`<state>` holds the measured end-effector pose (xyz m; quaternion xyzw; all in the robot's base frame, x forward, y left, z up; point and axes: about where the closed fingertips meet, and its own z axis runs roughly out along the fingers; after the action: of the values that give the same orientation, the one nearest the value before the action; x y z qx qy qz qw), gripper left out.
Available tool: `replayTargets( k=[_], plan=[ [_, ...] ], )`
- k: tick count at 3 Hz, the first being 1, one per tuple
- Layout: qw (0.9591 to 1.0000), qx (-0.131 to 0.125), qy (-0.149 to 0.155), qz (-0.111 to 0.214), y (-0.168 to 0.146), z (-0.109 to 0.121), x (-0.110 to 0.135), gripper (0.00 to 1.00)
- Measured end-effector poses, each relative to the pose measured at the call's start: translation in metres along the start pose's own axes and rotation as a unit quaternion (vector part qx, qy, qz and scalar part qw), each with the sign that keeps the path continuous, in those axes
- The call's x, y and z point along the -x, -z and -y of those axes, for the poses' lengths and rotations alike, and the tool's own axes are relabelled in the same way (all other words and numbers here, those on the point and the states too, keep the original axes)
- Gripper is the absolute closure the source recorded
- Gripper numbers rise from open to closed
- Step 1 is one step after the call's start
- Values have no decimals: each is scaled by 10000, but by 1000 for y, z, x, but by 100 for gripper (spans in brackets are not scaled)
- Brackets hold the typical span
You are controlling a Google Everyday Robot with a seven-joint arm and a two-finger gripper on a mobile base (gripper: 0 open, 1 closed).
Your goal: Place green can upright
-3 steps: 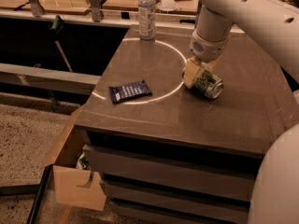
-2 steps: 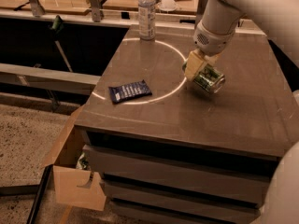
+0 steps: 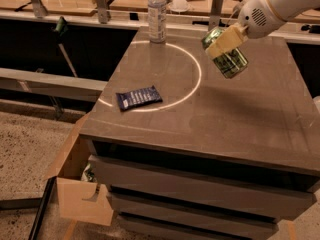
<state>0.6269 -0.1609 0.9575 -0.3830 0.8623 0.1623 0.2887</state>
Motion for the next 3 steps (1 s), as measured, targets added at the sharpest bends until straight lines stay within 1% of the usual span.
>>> replayTargets(
  k=[1, 2, 3],
  plan=[
    [9903, 750, 429, 1092, 16, -6, 7, 100],
    [9807, 1125, 576, 1489, 19, -24, 22, 100],
    [9808, 1146, 538, 1485, 16, -24, 20, 100]
  ],
)
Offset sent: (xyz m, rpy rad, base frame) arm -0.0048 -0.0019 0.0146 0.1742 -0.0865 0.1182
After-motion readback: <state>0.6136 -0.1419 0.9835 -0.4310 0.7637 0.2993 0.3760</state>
